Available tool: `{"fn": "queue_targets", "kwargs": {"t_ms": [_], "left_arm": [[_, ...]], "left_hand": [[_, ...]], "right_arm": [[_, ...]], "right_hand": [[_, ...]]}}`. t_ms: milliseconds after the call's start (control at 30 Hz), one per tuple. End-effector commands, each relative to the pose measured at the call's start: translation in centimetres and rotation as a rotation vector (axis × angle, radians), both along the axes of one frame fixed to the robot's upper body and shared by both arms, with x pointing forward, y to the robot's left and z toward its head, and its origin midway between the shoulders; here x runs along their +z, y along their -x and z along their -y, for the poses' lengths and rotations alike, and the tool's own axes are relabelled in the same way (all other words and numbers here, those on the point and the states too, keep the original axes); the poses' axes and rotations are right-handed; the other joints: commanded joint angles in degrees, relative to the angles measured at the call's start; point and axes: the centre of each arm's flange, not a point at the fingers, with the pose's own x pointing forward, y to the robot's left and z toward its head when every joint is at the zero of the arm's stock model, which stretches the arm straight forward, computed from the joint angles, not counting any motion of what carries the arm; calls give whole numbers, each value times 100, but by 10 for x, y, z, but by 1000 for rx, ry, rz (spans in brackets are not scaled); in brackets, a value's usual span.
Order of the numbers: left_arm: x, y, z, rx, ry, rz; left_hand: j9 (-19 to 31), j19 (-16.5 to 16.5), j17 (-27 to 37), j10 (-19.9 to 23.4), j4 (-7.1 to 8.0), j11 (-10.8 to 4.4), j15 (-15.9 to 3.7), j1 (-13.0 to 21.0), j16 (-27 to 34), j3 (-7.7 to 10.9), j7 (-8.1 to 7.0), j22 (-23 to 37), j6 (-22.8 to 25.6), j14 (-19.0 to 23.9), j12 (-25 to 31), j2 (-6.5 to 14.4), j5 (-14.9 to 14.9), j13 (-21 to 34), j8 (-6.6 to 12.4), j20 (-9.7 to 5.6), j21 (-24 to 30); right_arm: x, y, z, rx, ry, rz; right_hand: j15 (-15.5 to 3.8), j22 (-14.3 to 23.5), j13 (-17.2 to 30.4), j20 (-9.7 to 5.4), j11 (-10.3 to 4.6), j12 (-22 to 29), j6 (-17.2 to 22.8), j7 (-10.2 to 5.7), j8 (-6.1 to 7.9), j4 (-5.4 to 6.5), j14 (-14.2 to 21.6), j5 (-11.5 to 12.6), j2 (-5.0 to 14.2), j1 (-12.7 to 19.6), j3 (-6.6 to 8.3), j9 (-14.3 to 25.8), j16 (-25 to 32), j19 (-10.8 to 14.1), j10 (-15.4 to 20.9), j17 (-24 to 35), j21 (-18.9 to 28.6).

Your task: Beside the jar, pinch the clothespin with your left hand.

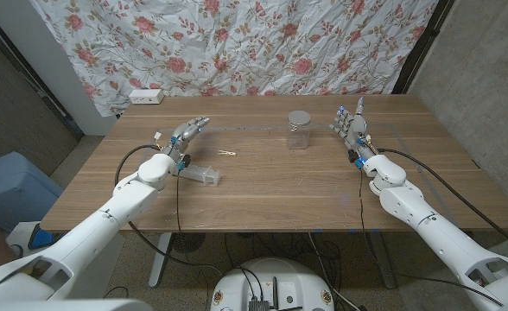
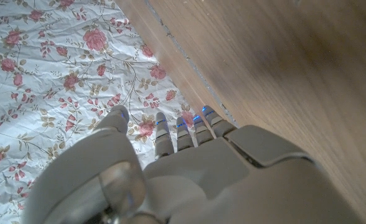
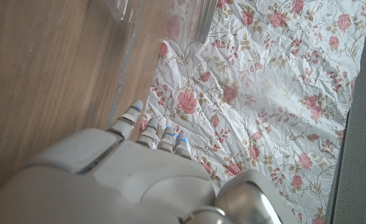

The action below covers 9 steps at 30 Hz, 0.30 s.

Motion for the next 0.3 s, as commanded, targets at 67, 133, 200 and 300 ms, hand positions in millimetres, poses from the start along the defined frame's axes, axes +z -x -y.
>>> {"fn": "queue_targets", "kwargs": {"t_ms": [67, 133, 200, 300], "left_arm": [[2, -16, 8, -54, 124, 28], [3, -17, 10, -60, 142, 45], [4, -18, 12, -56, 166, 48], [5, -21, 15, -66, 209, 46]], "left_hand": [[1, 40, 24, -32, 62, -46, -64, -180, 22, 105, 176, 11, -173, 15, -9, -4, 33, -8, 15, -59, -3], [3, -23, 26, -124, 111, -41, -80, -286, 0, 123, 197, 10, -313, -36, -42, -13, 37, -8, 6, -111, -33], [3, -31, 26, -131, 121, -20, -82, -307, -3, 126, 206, 9, -317, -43, -43, -14, 38, -8, 14, -133, -37], [3, -36, 27, -132, 135, -4, -85, -336, -4, 132, 229, 8, -316, -49, -41, -14, 39, -7, 25, -157, -40]], "right_arm": [[0, 0, 0, 0, 0, 0], [0, 0, 0, 0, 0, 0], [0, 0, 0, 0, 0, 0], [0, 0, 0, 0, 0, 0]], "right_hand": [[-206, 28, 13, 5, -49, 43, -17, -46, 32, -2, -52, 31, 404, -8, -29, 14, 36, 37, 10, 17, 25], [-199, 28, 13, 5, -43, 43, -15, -42, 33, -2, -52, 31, 404, -8, -29, 14, 35, 36, 11, 17, 25], [-200, 28, 13, 6, -43, 42, -15, -43, 33, -2, -51, 31, 404, -8, -29, 14, 36, 35, 9, 17, 24], [-202, 28, 13, 7, -39, 43, -13, -43, 34, -2, -51, 31, 405, -8, -28, 13, 36, 37, 11, 17, 25]]}}
